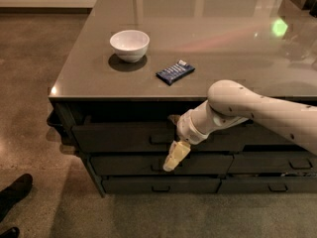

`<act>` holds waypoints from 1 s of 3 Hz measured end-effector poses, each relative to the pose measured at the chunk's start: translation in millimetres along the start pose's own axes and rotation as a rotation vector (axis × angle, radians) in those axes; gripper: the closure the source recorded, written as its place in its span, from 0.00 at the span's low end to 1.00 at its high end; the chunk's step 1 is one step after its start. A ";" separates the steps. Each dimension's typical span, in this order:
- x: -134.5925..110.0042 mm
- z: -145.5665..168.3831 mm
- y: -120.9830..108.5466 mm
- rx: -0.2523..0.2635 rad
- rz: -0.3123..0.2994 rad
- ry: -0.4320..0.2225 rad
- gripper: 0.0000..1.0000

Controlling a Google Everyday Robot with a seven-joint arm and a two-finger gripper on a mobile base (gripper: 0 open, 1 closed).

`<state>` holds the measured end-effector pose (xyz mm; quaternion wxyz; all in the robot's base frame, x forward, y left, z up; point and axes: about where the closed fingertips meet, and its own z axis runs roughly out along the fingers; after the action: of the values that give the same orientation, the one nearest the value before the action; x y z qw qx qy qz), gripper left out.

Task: Open top drawer

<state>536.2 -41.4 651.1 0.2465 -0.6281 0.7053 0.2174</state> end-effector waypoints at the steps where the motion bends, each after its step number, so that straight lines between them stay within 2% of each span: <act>1: -2.8 4.6 12.2 -0.037 0.010 -0.002 0.00; 2: -7.3 -0.1 27.8 -0.061 0.035 -0.010 0.00; 3: -6.3 -15.7 69.4 -0.092 0.090 0.005 0.00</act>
Offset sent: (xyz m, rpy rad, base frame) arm -0.1410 0.0051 0.0245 0.0255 0.2375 -0.0045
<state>466.7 -38.1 667.1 0.2056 -0.6070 0.7226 0.2592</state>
